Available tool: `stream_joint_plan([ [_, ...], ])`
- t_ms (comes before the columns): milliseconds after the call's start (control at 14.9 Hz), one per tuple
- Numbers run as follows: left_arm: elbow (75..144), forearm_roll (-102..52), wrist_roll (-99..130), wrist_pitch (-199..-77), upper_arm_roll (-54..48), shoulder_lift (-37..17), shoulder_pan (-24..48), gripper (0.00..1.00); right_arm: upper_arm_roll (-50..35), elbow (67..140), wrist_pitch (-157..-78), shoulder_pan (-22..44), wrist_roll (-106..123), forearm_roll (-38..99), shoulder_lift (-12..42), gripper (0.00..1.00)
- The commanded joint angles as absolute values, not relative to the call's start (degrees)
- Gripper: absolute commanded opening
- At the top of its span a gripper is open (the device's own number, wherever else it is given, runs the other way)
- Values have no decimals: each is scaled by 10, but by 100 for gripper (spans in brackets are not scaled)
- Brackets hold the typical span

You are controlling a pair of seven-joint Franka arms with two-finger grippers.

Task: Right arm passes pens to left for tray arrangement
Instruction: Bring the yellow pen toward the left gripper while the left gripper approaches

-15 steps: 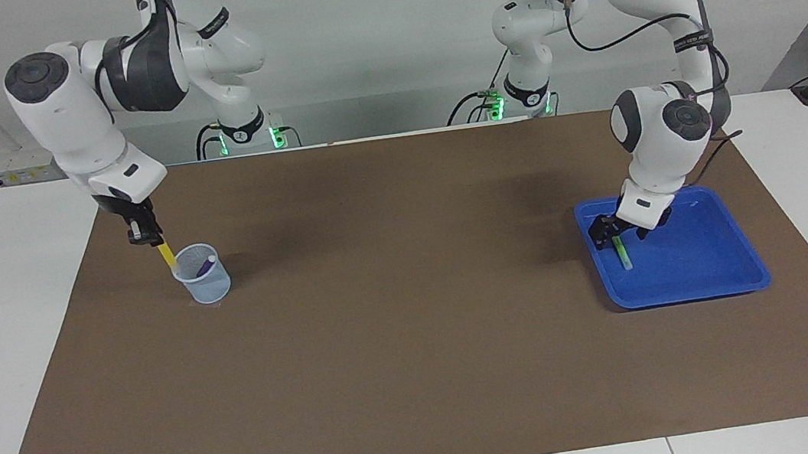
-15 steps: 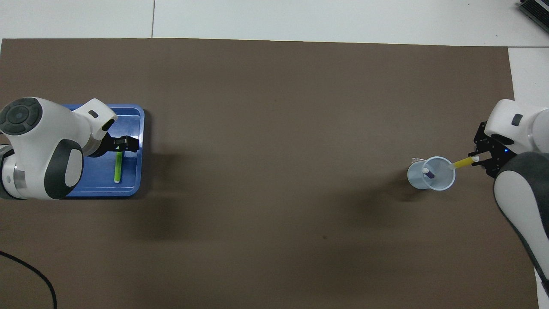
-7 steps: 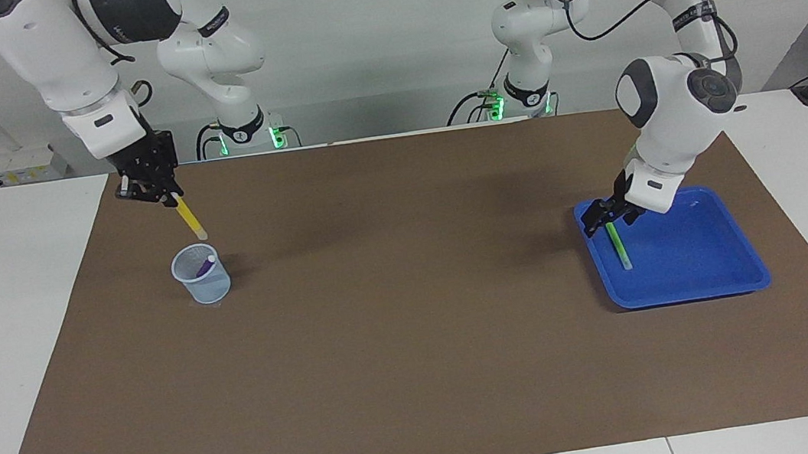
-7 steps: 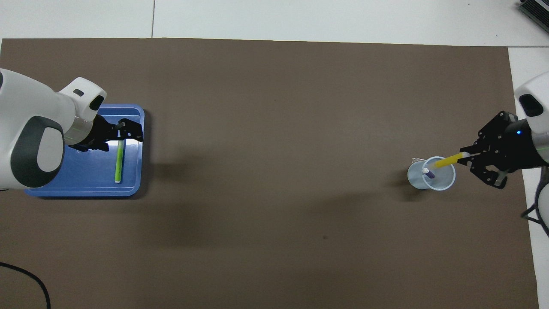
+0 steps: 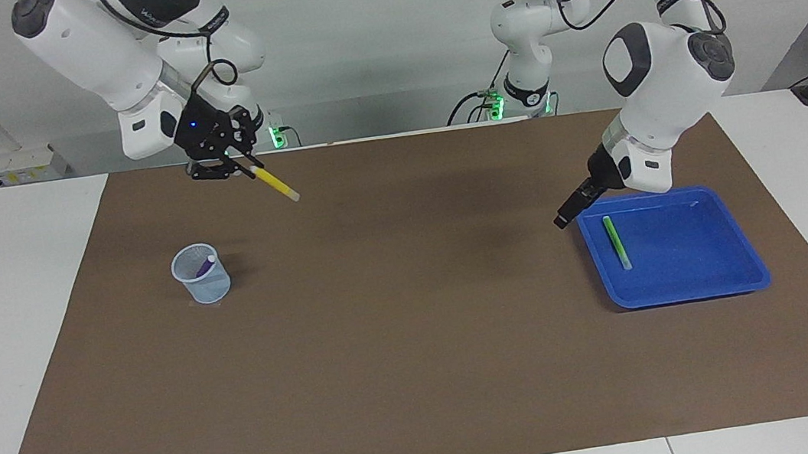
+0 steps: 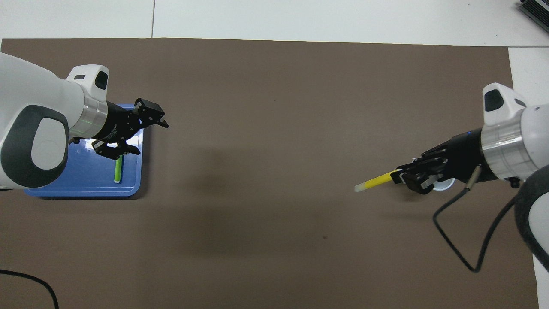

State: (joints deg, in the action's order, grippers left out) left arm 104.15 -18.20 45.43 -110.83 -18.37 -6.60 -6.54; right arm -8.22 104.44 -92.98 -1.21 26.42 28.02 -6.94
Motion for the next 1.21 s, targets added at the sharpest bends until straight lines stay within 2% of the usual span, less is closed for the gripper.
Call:
stream_joint_plan([
  [0, 1050, -245, 569, -1104, -183, -36, -61, 100, -83, 1115, -974, 27, 146, 337, -117, 0],
  [202, 1057, -329, 653, -1117, -181, -5, -62, 100, -83, 1171, -1069, 82, 73, 368, -141, 0],
  [403, 1067, -359, 739, -1135, -184, 29, -55, 100, -83, 1173, -1130, 127, -32, 396, -141, 0],
  [739, 1120, -359, 935, -1229, -183, 66, 15, 100, -83, 1211, -1286, 211, -170, 409, -142, 0],
  [1142, 1178, -359, 966, -1218, -183, 113, 59, 100, -88, 1215, -1311, 227, -209, 431, -141, 0],
])
